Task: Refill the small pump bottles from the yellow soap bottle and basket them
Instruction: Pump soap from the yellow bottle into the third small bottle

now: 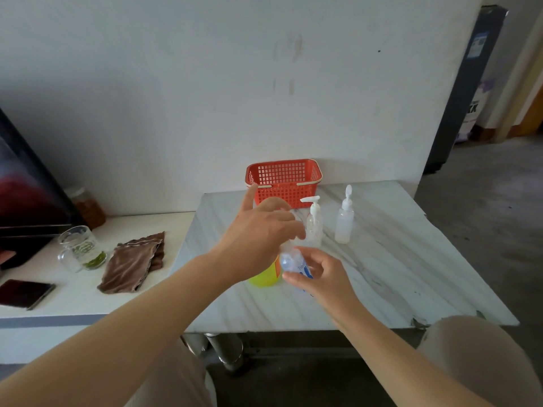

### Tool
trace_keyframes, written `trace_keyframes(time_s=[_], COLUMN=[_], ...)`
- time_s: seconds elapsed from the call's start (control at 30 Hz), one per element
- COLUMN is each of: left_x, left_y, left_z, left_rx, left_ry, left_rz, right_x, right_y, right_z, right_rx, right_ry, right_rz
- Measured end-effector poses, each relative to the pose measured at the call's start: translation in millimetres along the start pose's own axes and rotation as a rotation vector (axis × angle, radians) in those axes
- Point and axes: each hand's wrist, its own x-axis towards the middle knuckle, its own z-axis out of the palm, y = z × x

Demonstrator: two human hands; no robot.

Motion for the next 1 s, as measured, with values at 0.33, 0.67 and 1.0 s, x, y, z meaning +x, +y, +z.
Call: trace_keyframes(time_s=[0.33, 0.67, 1.0], left_x=[-31.4, -11.7, -5.4], left_y=[-3.9, 16.3, 30.4], left_z=[-7.5, -2.8, 6.9], left_rx=[-0.349, -1.376, -1.334], left_ry=[0.31, 0.315, 0.43], left_rz=[-0.442, -0.951, -0.998], right_x=[11.3, 18.2, 10.7], right_y=[-13.1, -30.0, -32.1], right_z=[-1.4, 19.5, 16.6], right_rx=[0.13, 0.183, 0.171], right_ry=[0.139, 0.139, 0.113], right_rz=[0.001, -0.047, -0.033])
